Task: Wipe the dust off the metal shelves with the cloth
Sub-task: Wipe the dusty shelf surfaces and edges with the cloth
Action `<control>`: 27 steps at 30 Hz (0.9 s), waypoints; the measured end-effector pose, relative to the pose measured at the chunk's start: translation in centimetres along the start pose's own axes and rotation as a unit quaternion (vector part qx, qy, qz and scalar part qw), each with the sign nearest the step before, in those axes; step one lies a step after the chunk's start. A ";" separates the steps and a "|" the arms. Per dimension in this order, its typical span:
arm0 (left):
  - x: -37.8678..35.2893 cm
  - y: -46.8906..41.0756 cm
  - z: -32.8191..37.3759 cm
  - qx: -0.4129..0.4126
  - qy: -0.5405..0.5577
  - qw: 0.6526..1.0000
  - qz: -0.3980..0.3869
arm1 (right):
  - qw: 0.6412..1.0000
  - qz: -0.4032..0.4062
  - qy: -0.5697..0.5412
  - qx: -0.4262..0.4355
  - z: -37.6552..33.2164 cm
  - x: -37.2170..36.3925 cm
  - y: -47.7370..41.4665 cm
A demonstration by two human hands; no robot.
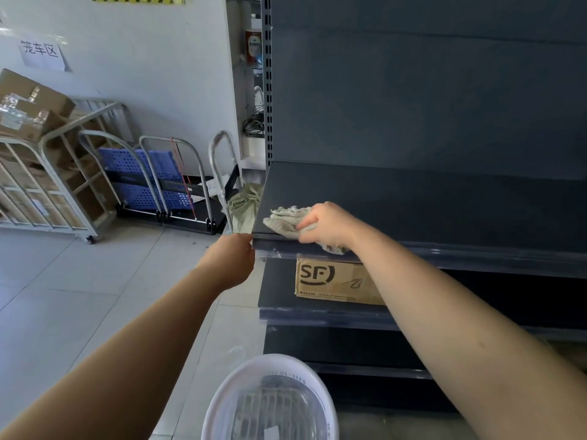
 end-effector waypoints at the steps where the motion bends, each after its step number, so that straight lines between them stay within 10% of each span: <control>1: -0.1 0.0 0.0 -0.002 0.003 1.000 -0.003 | 1.000 0.010 0.004 -0.019 1.1 0.6 0.4; 27: 0.3 0.2 0.2 -0.006 -0.030 1.000 0.001 | 0.994 0.090 0.059 -0.005 3.7 -0.7 1.3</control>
Point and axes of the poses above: each hand's wrist, its own y-axis away from the middle knuckle, its own x-axis out of the back of the hand, z = x × y, the point moved 4 cm from there along -y, towards the middle knuckle, and after that the axes turned 1 degree about -x, right-handed, at the moved point
